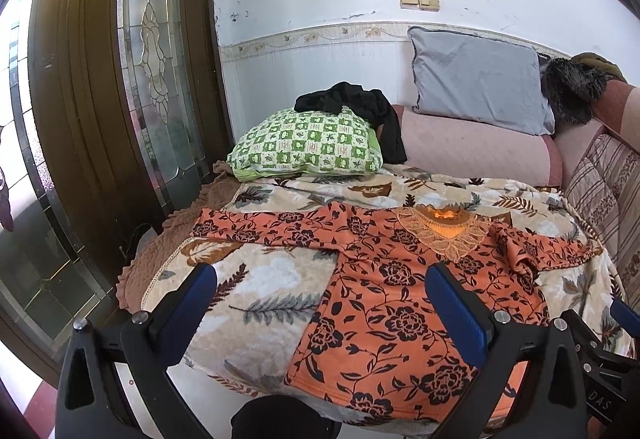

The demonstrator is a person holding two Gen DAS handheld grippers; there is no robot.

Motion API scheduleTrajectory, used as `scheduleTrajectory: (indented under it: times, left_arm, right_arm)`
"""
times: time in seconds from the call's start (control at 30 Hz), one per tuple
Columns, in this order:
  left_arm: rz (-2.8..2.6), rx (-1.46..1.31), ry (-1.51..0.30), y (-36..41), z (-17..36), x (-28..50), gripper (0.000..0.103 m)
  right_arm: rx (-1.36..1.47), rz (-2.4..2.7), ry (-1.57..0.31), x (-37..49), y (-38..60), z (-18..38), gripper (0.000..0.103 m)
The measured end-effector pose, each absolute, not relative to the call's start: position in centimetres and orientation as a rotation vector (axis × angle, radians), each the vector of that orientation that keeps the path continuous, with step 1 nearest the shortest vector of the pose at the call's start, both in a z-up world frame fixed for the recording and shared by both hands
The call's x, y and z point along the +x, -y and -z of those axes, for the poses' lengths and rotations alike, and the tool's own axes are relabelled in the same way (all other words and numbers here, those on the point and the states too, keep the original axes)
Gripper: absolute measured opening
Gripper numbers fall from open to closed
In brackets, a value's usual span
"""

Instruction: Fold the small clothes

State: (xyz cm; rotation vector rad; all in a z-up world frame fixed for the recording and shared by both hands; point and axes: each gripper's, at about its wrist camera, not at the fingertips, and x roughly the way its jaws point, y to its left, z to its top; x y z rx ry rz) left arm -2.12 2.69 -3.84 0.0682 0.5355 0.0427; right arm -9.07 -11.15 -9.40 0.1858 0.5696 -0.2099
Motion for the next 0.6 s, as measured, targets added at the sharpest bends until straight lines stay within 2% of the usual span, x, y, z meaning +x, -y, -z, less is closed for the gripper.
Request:
scheduleTrajectory:
  times: [0.6]
  left_arm:
    - [-0.035, 0.071, -0.539, -3.3, 3.8, -4.1, 0.103]
  right_arm:
    - [0.186, 0.230, -0.554, -11.3, 10.9, 7.9, 0.103]
